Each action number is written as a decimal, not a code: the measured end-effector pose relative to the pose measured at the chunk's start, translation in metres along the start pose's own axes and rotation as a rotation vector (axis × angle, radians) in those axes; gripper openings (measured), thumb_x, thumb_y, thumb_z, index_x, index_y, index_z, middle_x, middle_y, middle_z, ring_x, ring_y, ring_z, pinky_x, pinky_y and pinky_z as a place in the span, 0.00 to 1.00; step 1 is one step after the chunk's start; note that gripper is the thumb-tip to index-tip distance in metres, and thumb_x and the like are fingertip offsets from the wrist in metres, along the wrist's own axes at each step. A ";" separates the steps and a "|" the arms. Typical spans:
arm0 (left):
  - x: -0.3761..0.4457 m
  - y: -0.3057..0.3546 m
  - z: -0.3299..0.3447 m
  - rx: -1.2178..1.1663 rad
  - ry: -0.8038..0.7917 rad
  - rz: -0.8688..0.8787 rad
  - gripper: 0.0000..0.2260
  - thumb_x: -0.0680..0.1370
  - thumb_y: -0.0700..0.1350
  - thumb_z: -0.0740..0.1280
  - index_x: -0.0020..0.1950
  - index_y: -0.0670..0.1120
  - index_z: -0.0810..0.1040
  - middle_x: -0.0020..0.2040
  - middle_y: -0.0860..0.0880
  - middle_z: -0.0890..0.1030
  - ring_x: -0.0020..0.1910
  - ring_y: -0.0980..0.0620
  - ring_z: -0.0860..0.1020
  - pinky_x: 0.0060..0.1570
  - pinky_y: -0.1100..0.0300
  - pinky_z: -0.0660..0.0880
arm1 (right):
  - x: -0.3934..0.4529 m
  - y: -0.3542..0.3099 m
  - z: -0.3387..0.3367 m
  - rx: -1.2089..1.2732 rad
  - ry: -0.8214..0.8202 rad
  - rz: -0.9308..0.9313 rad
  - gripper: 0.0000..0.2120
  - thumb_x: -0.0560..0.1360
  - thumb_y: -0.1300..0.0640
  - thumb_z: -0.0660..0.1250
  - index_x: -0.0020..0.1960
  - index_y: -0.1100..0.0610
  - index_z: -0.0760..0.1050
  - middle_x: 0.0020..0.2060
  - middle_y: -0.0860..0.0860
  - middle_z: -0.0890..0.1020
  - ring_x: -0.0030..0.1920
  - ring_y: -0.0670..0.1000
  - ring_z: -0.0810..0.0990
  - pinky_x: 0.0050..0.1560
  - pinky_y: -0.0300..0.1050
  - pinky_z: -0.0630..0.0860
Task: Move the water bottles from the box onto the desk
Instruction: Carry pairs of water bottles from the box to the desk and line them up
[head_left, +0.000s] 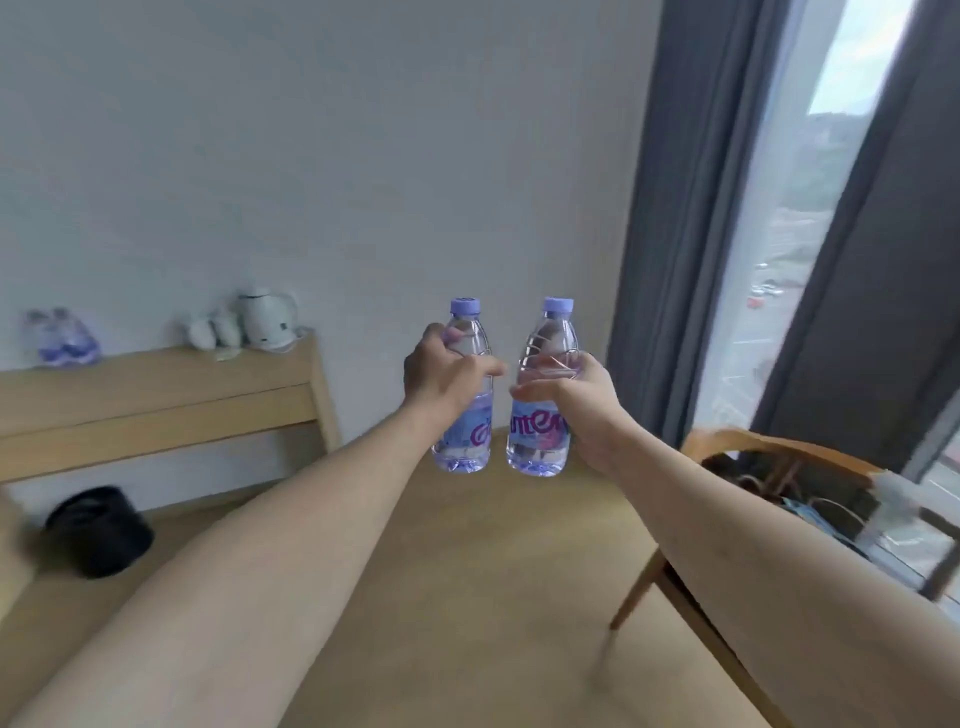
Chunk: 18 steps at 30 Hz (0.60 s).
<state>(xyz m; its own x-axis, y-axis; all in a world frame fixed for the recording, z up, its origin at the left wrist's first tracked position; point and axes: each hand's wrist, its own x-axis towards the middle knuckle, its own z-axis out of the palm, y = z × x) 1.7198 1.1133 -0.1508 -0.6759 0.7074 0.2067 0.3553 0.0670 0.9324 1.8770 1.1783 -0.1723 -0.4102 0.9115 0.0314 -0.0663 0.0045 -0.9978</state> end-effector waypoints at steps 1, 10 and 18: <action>0.009 -0.009 -0.015 -0.001 0.029 -0.023 0.22 0.61 0.51 0.79 0.50 0.54 0.75 0.49 0.55 0.79 0.44 0.58 0.78 0.40 0.60 0.73 | 0.011 0.002 0.019 0.000 -0.039 0.005 0.31 0.56 0.64 0.83 0.57 0.58 0.76 0.45 0.55 0.87 0.43 0.55 0.88 0.45 0.51 0.83; 0.095 -0.076 -0.126 -0.011 0.380 -0.159 0.26 0.58 0.52 0.79 0.53 0.52 0.77 0.48 0.52 0.82 0.45 0.54 0.81 0.47 0.55 0.78 | 0.116 0.020 0.177 -0.023 -0.375 0.029 0.32 0.60 0.67 0.82 0.60 0.61 0.73 0.49 0.58 0.86 0.43 0.55 0.87 0.39 0.47 0.82; 0.177 -0.098 -0.199 -0.055 0.658 -0.224 0.27 0.53 0.55 0.79 0.50 0.55 0.76 0.48 0.54 0.82 0.44 0.55 0.82 0.42 0.57 0.78 | 0.217 0.015 0.303 -0.038 -0.688 -0.005 0.31 0.58 0.66 0.83 0.57 0.59 0.75 0.46 0.55 0.87 0.40 0.53 0.88 0.35 0.45 0.81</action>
<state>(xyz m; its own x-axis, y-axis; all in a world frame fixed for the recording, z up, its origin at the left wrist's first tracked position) 1.4366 1.0917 -0.1464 -0.9861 0.1064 0.1279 0.1398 0.1133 0.9837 1.5118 1.2518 -0.1623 -0.8949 0.4430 0.0531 -0.0425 0.0338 -0.9985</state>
